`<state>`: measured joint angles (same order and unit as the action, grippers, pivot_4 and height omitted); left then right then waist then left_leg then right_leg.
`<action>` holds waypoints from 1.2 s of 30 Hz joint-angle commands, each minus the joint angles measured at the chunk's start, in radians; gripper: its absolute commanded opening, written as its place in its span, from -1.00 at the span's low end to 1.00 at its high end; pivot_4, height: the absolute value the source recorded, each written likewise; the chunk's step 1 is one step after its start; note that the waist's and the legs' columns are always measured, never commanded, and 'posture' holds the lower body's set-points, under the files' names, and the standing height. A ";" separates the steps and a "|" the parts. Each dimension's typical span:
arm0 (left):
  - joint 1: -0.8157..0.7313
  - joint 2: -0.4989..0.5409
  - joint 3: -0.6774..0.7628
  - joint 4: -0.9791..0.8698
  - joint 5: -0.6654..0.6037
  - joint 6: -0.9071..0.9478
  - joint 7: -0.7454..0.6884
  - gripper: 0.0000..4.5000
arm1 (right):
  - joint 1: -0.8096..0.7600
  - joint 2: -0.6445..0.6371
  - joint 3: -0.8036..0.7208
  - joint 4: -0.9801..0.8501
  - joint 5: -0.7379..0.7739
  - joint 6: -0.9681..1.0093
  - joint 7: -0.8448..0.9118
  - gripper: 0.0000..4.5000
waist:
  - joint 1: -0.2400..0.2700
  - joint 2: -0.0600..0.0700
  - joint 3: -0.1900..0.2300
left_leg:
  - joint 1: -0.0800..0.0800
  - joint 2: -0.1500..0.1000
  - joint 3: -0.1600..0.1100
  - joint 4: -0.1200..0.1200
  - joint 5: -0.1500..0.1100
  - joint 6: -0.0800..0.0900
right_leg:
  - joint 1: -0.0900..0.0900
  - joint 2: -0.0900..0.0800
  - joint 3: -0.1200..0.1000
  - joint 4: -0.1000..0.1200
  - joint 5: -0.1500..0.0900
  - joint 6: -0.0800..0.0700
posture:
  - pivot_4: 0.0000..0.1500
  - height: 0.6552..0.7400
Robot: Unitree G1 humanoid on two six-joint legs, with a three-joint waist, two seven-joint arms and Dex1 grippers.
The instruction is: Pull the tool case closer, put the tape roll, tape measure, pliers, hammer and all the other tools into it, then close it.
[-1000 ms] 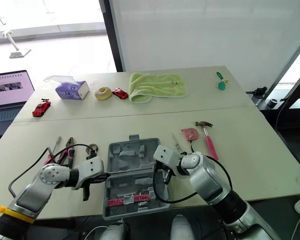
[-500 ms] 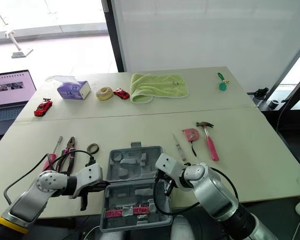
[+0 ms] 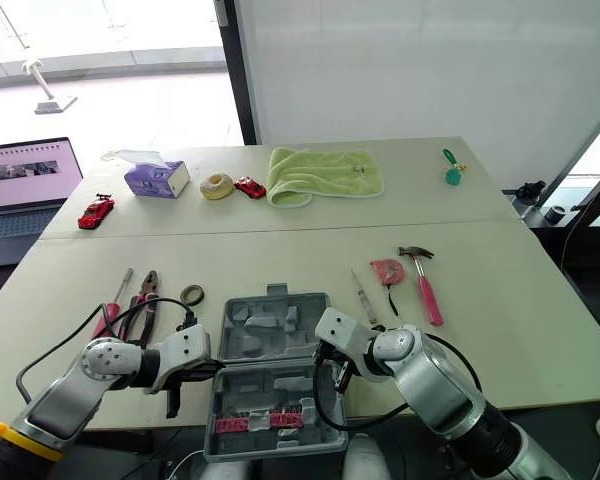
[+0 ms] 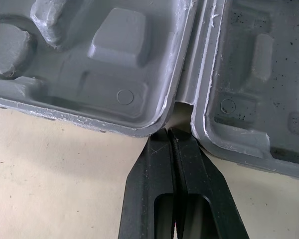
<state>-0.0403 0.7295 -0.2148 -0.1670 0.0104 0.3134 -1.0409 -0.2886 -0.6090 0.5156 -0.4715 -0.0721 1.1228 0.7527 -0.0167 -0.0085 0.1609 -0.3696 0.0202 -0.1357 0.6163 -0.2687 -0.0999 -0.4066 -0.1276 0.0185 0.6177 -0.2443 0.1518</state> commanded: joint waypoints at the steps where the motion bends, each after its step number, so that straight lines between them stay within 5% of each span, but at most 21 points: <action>1: 0.010 0.024 -0.005 0.009 -0.014 0.009 -0.018 -0.97 | 0.026 -0.047 -0.008 0.012 0.010 -0.043 -0.006 -0.97 | 0.001 0.000 0.000 | 0.000 0.000 0.000 0.000 0.000 0.000 | 0.000 0.000 0.000 0.000 0.000 0.000 | 1.00 1.00; 14: -0.002 0.156 0.267 0.029 -0.184 0.048 -0.048 -0.97 | 0.250 -0.166 -0.524 -0.142 0.213 -0.208 0.043 -0.97 | 0.000 0.000 0.003 | -0.003 0.000 0.000 0.000 0.000 0.000 | -0.002 0.000 0.000 -0.001 0.000 0.000 | 1.00 1.00; 17: 0.040 0.179 0.531 0.194 -0.344 0.046 -0.108 -0.97 | 0.431 -0.149 -0.871 -0.214 0.354 -0.198 0.148 -0.97 | 0.003 -0.001 0.005 | -0.003 0.000 0.000 -0.001 0.000 0.000 | -0.003 0.000 0.000 -0.001 0.000 0.000 | 1.00 1.00; 21: 0.073 0.213 0.651 0.434 -0.336 -0.060 -0.089 -0.97 | 0.571 -0.126 -1.086 -0.214 0.420 -0.257 0.182 -0.97 | 0.000 -0.002 0.005 | -0.002 0.000 0.001 -0.001 -0.001 0.001 | -0.002 0.000 0.000 -0.002 -0.001 -0.001 | 1.00 1.00; 24: 0.085 0.248 0.763 0.736 -0.303 -0.207 0.005 -1.00 | 0.699 -0.084 -1.268 -0.168 0.418 -0.362 0.193 -0.36 | 0.003 -0.002 0.005 | -0.002 0.000 0.001 -0.001 -0.001 0.001 | -0.001 0.000 -0.001 -0.002 -0.003 -0.004 | 1.00 1.00; 30: 0.059 0.295 0.797 1.050 -0.298 -0.343 0.042 0.30 | 0.771 -0.074 -1.350 -0.114 0.434 -0.473 0.187 0.99 | 0.003 -0.011 0.006 | -0.002 0.001 0.002 -0.001 -0.001 0.001 | -0.001 0.000 -0.001 -0.003 -0.003 -0.004 | 1.00 1.00; 33: 0.046 0.301 0.793 1.137 -0.298 -0.388 0.051 0.98 | 0.785 -0.071 -1.343 -0.075 0.425 -0.529 0.176 1.00 | 0.004 -0.011 0.006 | -0.002 0.001 0.002 -0.001 -0.001 0.000 | -0.001 0.000 0.000 -0.003 -0.003 -0.004 | 1.00 1.00; 36: 0.026 0.302 0.779 1.172 -0.296 -0.410 0.044 0.98 | 0.802 -0.070 -1.320 -0.067 0.420 -0.556 0.160 1.00 | 0.006 -0.011 0.006 | -0.002 0.001 0.002 -0.002 -0.001 0.000 | -0.001 0.000 -0.001 -0.003 -0.003 -0.004 | 1.00 1.00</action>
<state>-0.0036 1.0055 0.5628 0.9997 -0.2839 -0.0695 -0.9957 0.5078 -0.6792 -0.7956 -0.5359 0.3510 0.5927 0.9248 -0.0103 -0.0193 0.1672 -0.3715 0.0212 -0.1338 0.6147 -0.2694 -0.0995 -0.4079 -0.1280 0.0178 0.6153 -0.2471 0.1476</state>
